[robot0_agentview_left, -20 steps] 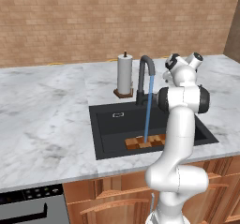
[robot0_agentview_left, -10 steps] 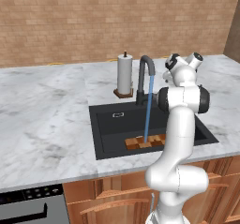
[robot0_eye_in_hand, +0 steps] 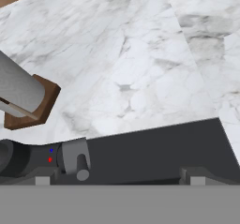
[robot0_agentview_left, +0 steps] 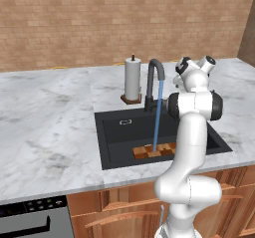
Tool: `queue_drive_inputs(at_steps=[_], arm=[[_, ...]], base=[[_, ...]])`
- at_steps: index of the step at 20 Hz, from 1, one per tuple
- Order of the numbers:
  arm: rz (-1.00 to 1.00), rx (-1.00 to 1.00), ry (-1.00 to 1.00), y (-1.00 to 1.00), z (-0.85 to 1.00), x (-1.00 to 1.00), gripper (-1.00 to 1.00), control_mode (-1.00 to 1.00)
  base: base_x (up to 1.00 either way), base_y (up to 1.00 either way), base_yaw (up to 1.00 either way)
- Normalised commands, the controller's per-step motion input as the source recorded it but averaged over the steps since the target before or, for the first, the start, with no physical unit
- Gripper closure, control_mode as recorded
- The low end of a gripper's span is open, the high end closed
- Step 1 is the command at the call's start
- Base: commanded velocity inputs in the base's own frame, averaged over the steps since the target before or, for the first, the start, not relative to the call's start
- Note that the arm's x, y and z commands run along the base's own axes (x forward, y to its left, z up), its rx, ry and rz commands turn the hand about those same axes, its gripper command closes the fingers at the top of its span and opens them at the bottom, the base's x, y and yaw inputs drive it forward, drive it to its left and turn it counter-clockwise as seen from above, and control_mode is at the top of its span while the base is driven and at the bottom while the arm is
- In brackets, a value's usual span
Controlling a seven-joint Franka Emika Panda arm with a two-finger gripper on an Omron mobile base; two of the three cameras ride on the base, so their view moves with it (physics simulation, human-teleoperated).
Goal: Turn on the sink faucet with hot water and rinse the cutting board for ten seconds, then turn off the faucet. Push the cutting board to reach the water if necessary.
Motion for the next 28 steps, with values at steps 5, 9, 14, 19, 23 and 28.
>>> queue_drive_inputs(at_steps=[5,9,14,19,23,28], arm=[[0.0,0.0,0.0,0.0,0.0,0.0,-1.0,-1.0],[0.0,0.0,0.0,0.0,0.0,0.0,-1.0,-1.0],[0.0,0.0,0.0,0.0,0.0,0.0,-1.0,-1.0],[0.0,0.0,0.0,-0.1,0.0,0.0,-1.0,-1.0],[0.0,0.0,0.0,-0.15,0.0,0.0,-1.0,-1.0],[0.0,0.0,0.0,-0.17,0.0,0.0,-1.0,-1.0]], base=[[0.0,0.0,0.0],[0.0,0.0,0.0],[0.0,0.0,0.0],[0.0,0.0,0.0],[0.0,0.0,0.0],[0.0,0.0,0.0]])
